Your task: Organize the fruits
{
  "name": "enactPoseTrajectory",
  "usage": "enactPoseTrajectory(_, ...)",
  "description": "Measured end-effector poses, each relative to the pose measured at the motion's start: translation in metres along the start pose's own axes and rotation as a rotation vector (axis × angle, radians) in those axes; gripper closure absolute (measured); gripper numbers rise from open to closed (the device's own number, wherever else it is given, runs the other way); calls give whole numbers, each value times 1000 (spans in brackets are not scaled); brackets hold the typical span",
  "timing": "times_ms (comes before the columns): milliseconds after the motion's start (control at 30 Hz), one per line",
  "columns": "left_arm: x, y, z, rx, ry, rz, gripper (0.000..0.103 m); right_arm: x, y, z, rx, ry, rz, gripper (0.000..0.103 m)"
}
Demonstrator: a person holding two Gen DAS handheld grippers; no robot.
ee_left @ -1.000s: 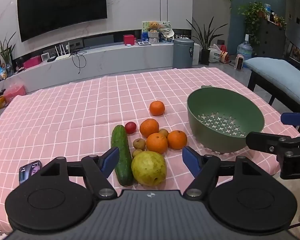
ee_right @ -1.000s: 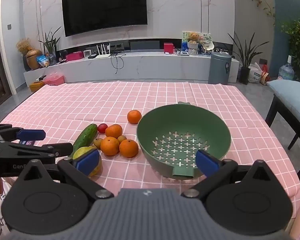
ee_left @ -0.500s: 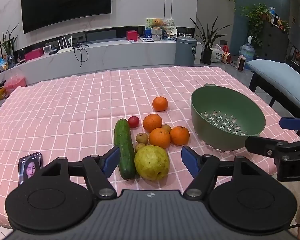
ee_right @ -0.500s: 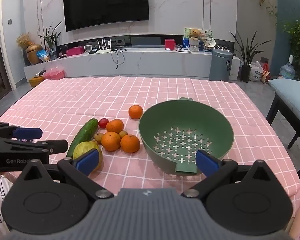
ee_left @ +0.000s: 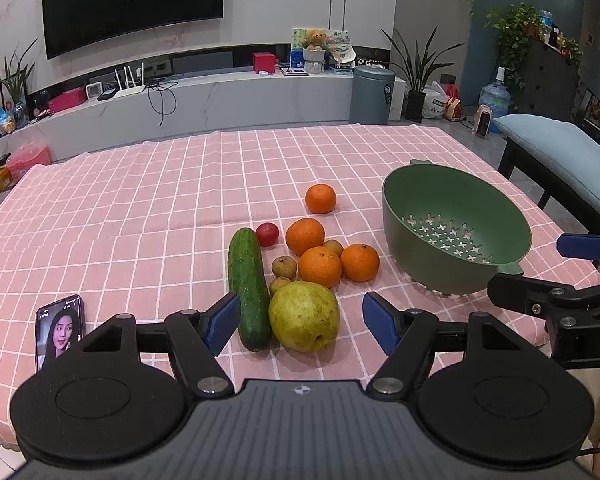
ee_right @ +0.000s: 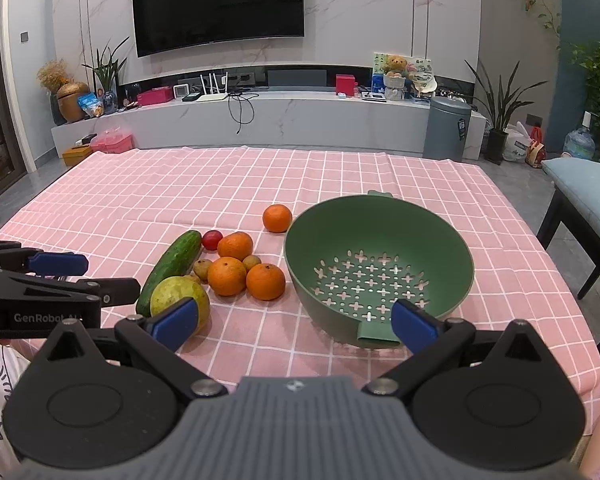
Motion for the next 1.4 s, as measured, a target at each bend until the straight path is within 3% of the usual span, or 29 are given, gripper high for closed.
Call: enactPoseTrajectory(1400, -1, 5, 8, -23, -1, 19, 21, 8, 4, 8, -12, -8, 25, 4)
Point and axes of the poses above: each gripper's, at about its wrist camera, not at the fingertips, and x roughly the way its jaws point, z to its left, y to its underside, the point moved 6 cm from there along x, roughly the way its jaws point, and after that the axes turned 5 degrees about y, right-handed, at the moved point
